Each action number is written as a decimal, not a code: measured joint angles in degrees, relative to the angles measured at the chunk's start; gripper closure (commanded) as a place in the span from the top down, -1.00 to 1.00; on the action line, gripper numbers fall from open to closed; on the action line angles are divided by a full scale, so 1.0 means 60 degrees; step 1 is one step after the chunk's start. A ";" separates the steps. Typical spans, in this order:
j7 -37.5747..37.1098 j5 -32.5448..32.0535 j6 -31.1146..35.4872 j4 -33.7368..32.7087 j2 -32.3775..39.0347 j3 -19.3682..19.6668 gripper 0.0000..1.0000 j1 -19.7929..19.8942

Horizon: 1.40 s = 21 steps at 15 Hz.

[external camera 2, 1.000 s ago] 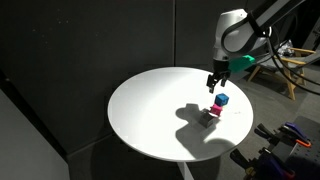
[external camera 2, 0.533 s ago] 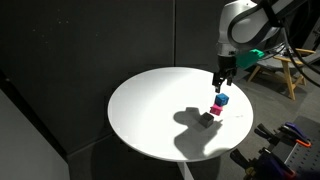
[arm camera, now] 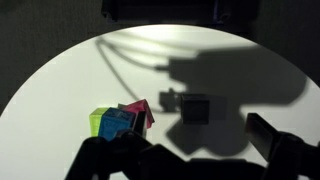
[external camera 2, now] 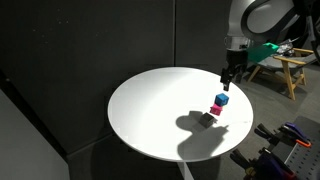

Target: Light the blue dice and put it between the pink and yellow dice

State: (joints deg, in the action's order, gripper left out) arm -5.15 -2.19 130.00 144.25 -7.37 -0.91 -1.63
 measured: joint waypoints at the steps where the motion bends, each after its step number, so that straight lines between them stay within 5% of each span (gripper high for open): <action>1: -0.0025 0.0000 -0.0005 0.0117 -0.0170 -0.0004 1.00 0.0000; 21: -0.0006 0.0642 0.0027 0.1313 -0.2326 -0.0143 1.00 -0.0132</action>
State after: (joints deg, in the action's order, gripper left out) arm -5.19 1.67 130.16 152.13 -21.32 -1.77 -2.42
